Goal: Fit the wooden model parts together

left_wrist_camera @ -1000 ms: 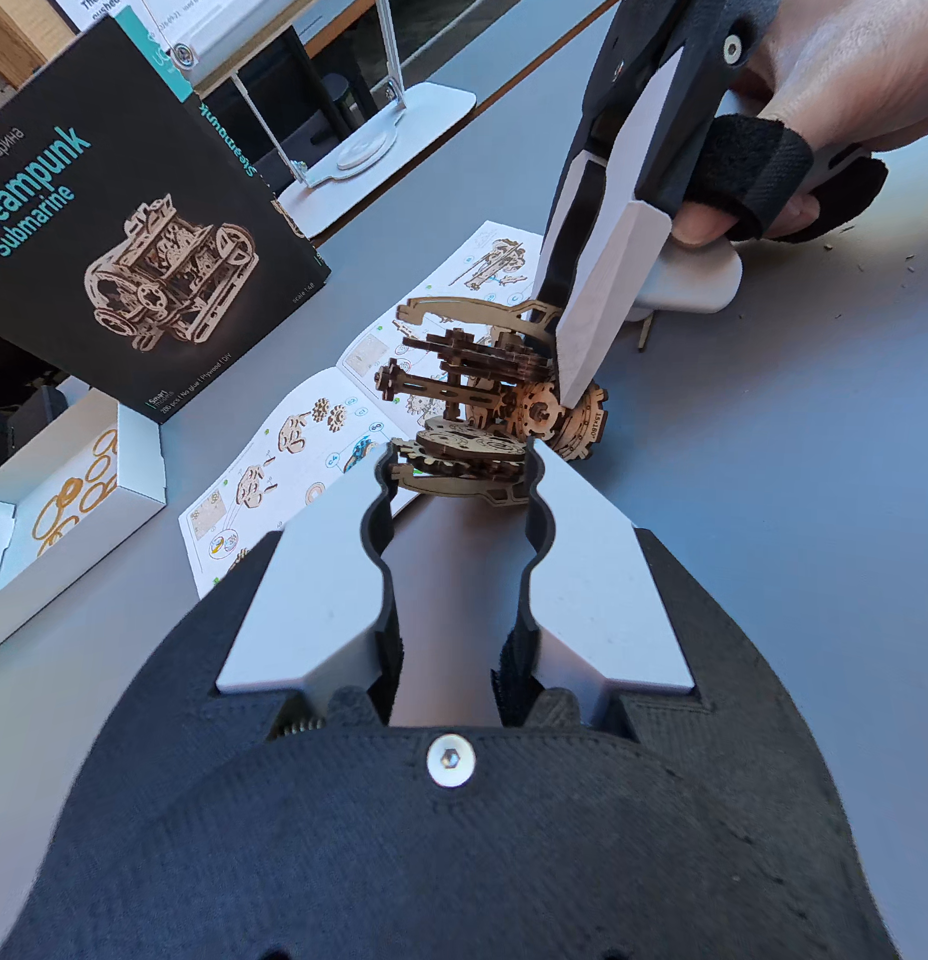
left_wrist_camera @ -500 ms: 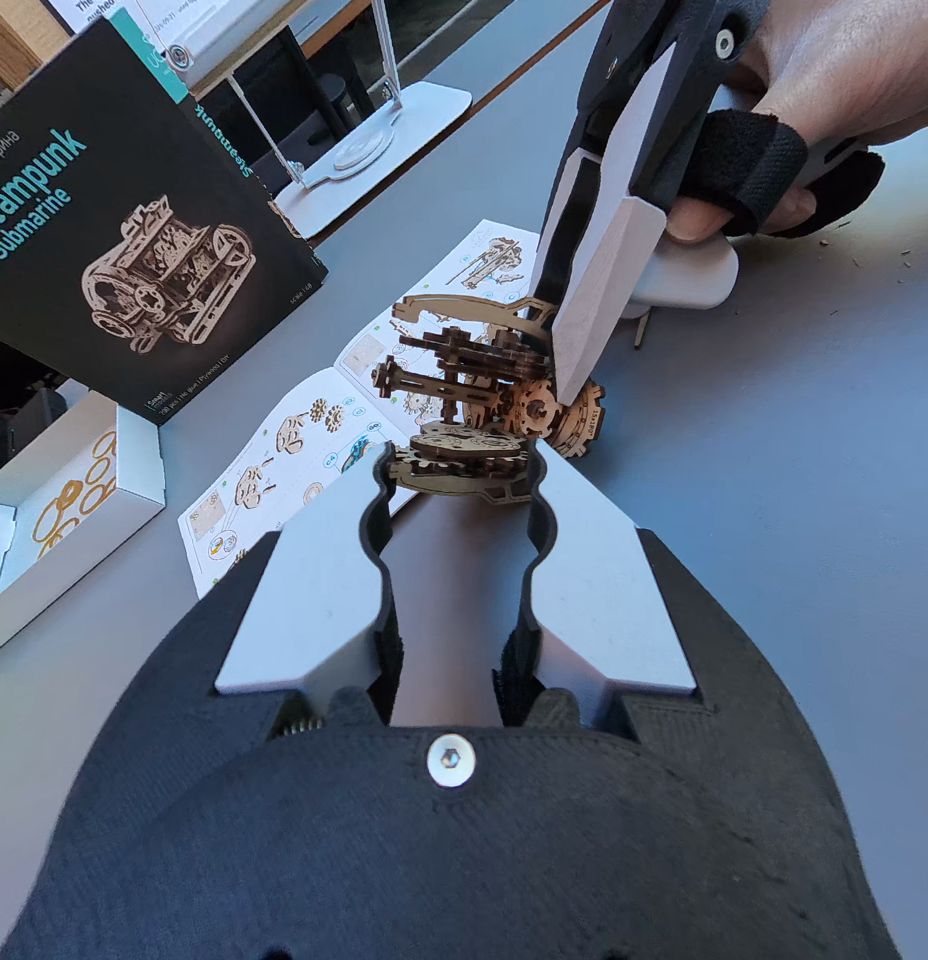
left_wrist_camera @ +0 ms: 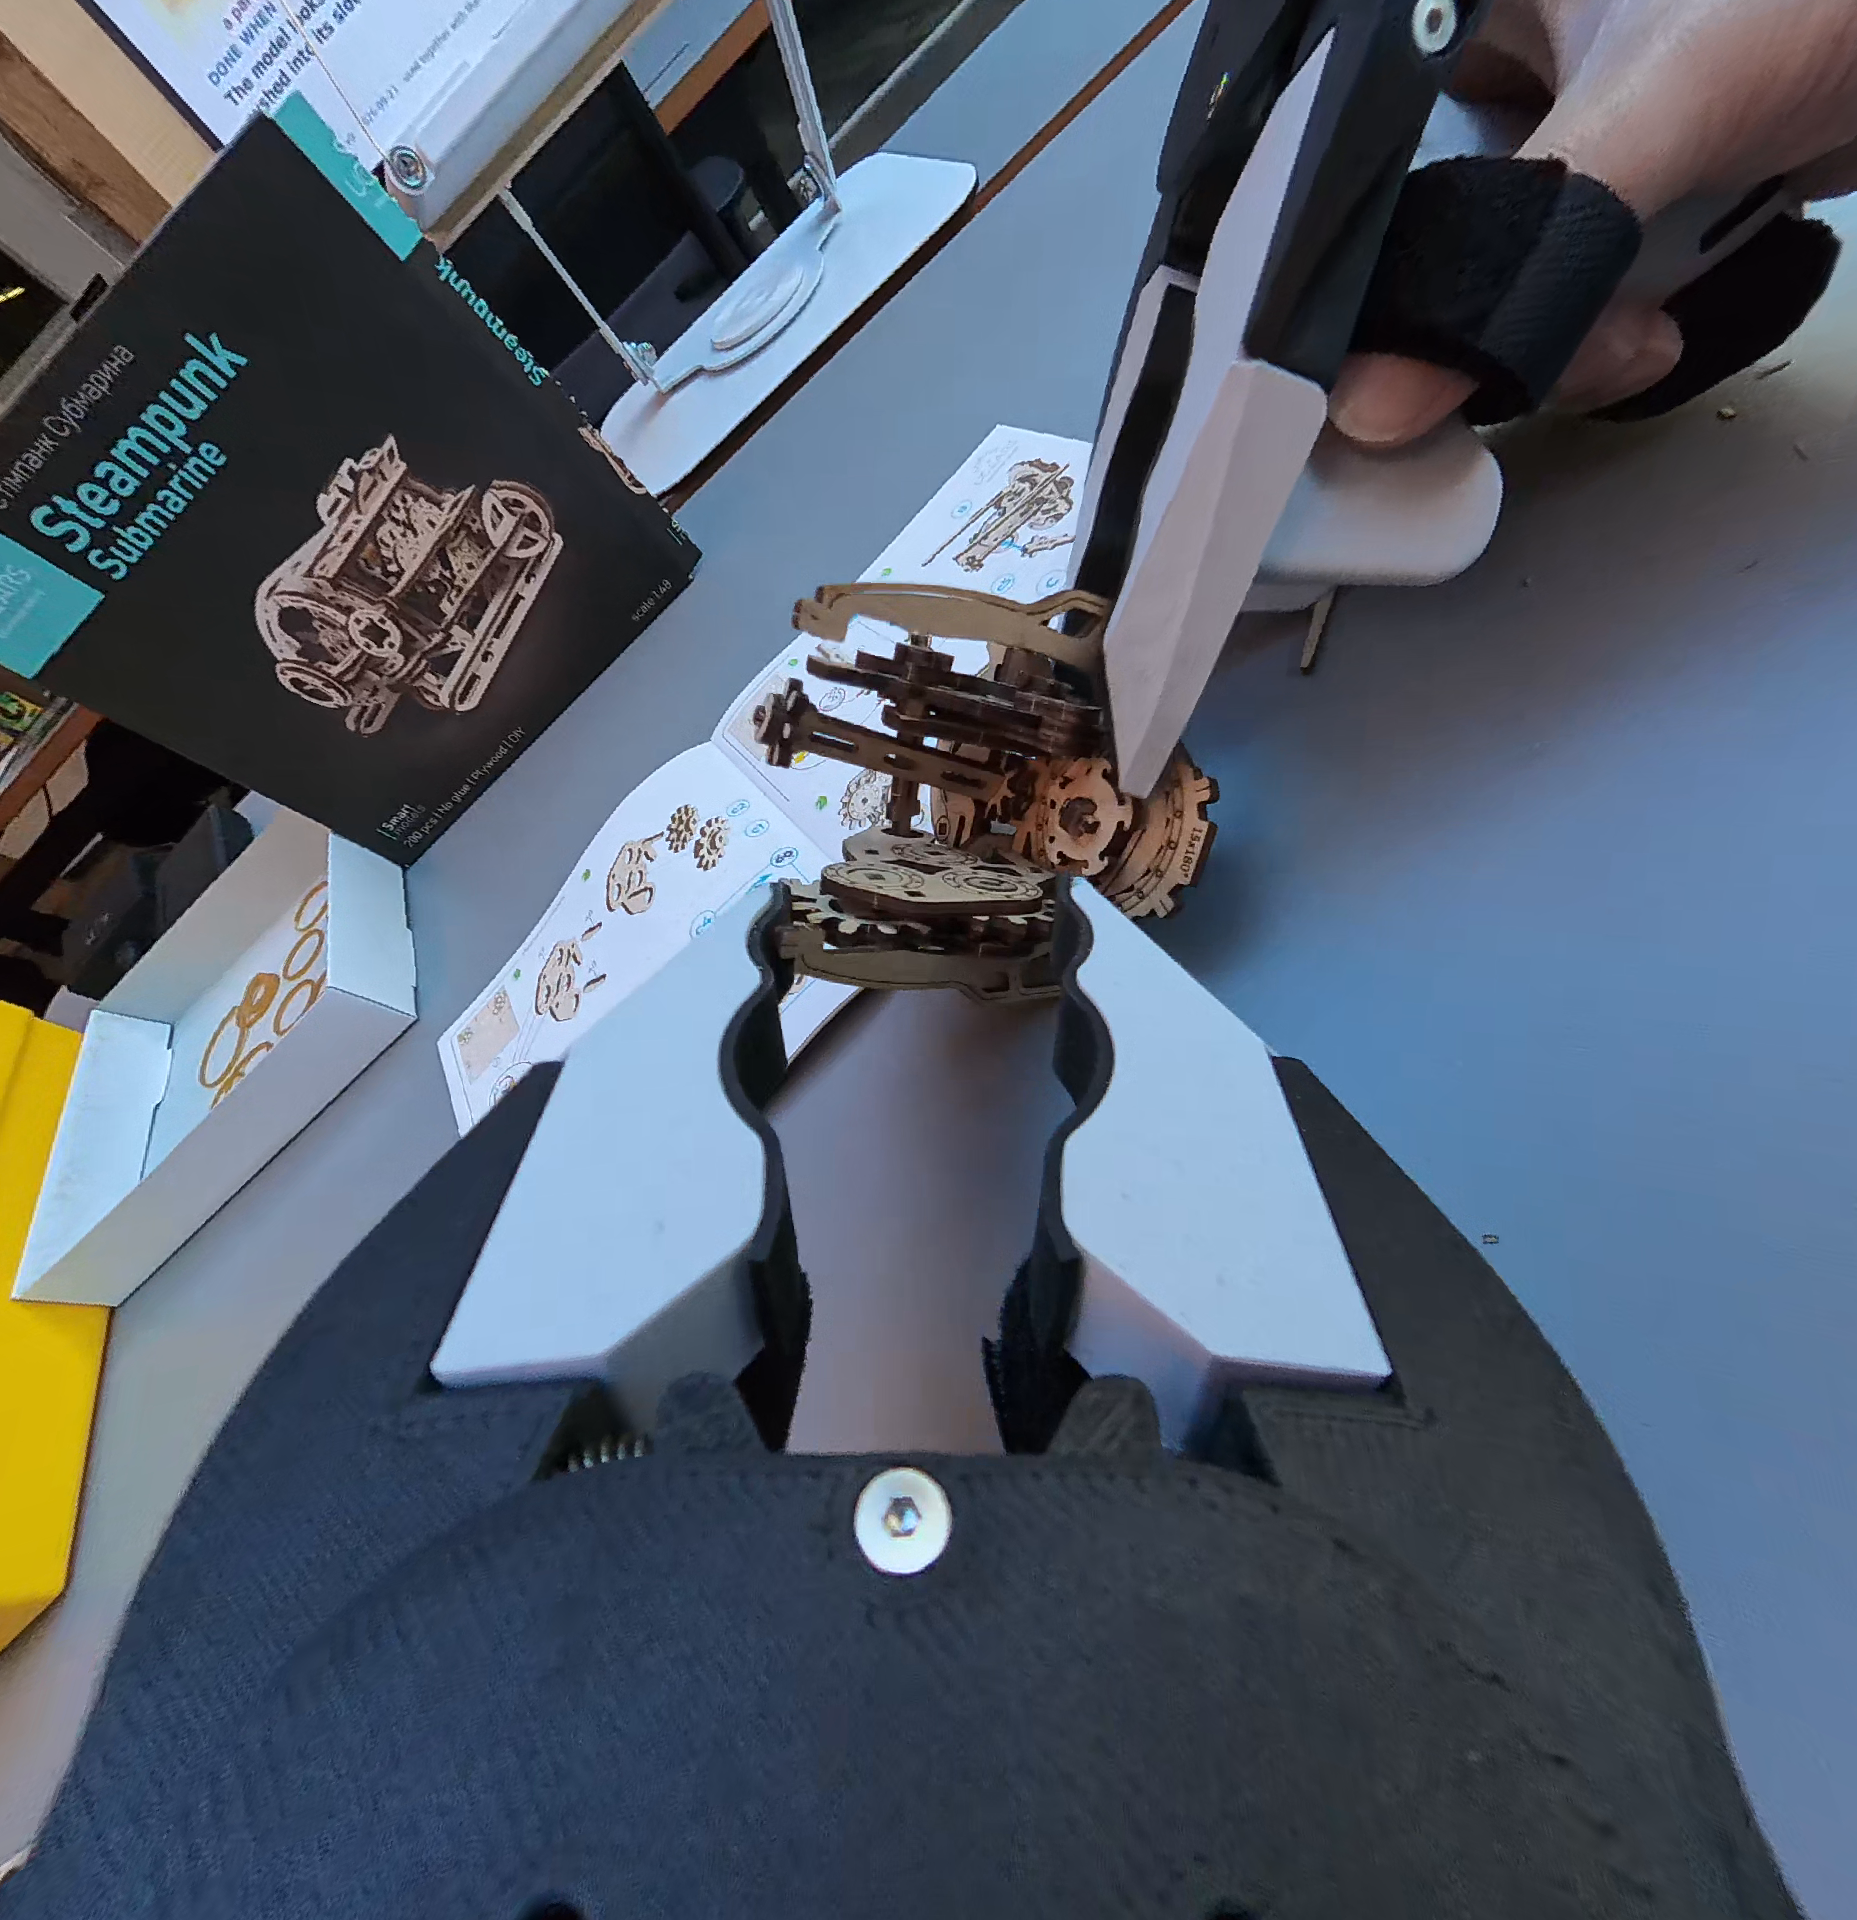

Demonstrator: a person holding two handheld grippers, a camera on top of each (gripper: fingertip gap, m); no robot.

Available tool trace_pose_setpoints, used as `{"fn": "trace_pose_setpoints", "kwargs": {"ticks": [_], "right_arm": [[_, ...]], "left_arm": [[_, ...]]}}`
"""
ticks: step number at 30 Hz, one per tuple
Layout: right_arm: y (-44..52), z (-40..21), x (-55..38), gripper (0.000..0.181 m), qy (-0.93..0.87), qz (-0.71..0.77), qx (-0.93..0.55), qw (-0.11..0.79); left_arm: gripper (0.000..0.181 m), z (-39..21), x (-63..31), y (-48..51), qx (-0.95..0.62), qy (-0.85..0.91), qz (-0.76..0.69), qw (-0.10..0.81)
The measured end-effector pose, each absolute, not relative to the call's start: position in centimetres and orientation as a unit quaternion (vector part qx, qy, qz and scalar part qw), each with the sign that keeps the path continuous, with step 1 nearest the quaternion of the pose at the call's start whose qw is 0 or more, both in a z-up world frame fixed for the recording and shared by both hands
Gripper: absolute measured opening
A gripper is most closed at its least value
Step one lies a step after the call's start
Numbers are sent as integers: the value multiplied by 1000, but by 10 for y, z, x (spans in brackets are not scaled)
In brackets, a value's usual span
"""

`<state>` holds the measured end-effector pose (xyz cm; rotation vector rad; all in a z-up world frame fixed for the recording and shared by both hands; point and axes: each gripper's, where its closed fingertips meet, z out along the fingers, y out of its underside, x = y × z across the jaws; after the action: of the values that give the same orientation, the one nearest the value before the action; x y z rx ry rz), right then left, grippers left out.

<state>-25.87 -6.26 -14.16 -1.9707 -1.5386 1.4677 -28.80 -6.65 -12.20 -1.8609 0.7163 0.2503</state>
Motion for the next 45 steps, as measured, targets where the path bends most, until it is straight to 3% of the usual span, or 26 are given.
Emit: {"fn": "trace_pose_setpoints", "kwargs": {"ticks": [5, 13, 16, 19, 26, 34, 39, 45], "right_arm": [[-65, -132, -263, 57, -511, 549, -653, 103], [-57, -130, -266, 56, -526, 545, -643, 112], [-55, -131, -270, 67, -545, 535, -636, 105], [-66, -135, -272, 67, -552, 541, -632, 44], [-78, -132, -275, 69, -546, 563, -620, -5], [-82, -120, -266, 64, -514, 598, -615, -25], [-100, -116, -245, 58, -494, 605, -622, -63], [-126, -124, -222, 59, -489, 588, -642, -50]], "left_arm": [[47, -122, -291, -65, -786, 290, 87, 538], [47, -123, -297, -67, -794, 271, 61, 540], [48, -123, -299, -68, -796, 268, 49, 540], [47, -123, -300, -70, -796, 268, 38, 542], [47, -123, -303, -73, -796, 260, 19, 547], [47, -111, -294, -80, -781, 261, -29, 567], [47, -111, -278, -97, -782, 261, -114, 554], [47, -123, -259, -120, -790, 291, -137, 522]]}}
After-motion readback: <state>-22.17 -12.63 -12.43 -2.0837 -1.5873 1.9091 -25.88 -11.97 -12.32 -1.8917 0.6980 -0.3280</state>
